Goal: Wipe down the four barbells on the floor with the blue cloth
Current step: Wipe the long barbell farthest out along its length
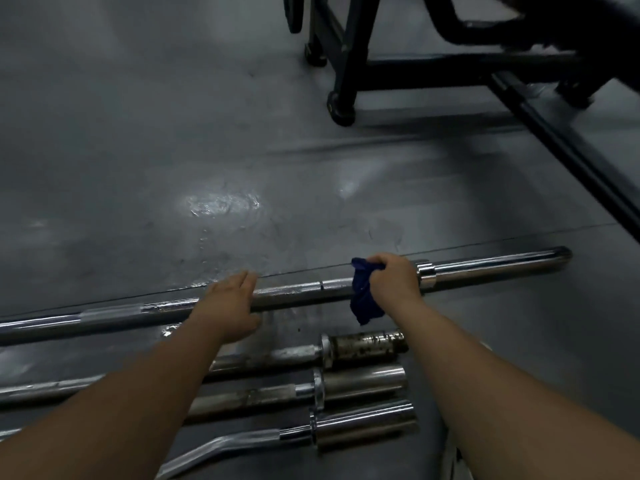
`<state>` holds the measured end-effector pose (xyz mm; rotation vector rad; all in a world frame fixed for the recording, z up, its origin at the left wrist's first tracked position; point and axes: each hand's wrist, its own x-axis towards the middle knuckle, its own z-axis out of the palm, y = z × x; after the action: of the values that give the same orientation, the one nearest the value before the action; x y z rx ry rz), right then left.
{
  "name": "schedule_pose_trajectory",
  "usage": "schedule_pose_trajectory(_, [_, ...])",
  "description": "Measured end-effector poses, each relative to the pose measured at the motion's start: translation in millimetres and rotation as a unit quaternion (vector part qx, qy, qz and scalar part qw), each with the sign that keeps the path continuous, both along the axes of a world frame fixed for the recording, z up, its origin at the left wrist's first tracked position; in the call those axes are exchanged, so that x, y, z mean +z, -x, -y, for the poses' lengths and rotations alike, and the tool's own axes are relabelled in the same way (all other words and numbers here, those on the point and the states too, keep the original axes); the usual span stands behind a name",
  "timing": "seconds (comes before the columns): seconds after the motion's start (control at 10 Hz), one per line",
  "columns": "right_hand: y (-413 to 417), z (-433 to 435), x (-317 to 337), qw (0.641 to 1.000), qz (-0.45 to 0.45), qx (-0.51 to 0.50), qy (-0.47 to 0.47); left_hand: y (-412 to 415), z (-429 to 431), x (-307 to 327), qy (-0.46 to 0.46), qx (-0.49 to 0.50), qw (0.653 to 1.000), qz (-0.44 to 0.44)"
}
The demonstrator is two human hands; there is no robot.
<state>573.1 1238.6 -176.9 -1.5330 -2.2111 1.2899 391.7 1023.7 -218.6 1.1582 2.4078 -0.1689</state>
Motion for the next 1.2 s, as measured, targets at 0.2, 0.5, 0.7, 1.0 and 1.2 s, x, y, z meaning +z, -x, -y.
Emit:
schedule_pose_trajectory(0.2, [18,14,58,0.998,-0.025,-0.049,-0.012,16,18,84,-0.032,0.015,0.999,-0.034])
schedule_pose_trajectory(0.5, [28,42,74,0.978,-0.146,-0.121,0.087,-45,40,110,-0.036,0.053,0.996,-0.054])
schedule_pose_trajectory(0.7, [33,29,81,0.777,-0.285,-0.287,0.482,-46,40,92,-0.075,0.138,0.987,-0.033])
schedule_pose_trajectory(1.0, [52,44,24,0.647,-0.408,-0.334,0.551,-13,47,11,-0.056,0.125,0.991,0.009])
schedule_pose_trajectory(1.2, [65,44,-21,0.59,-0.455,-0.343,0.572,18,46,-27,-0.039,0.072,0.997,0.007])
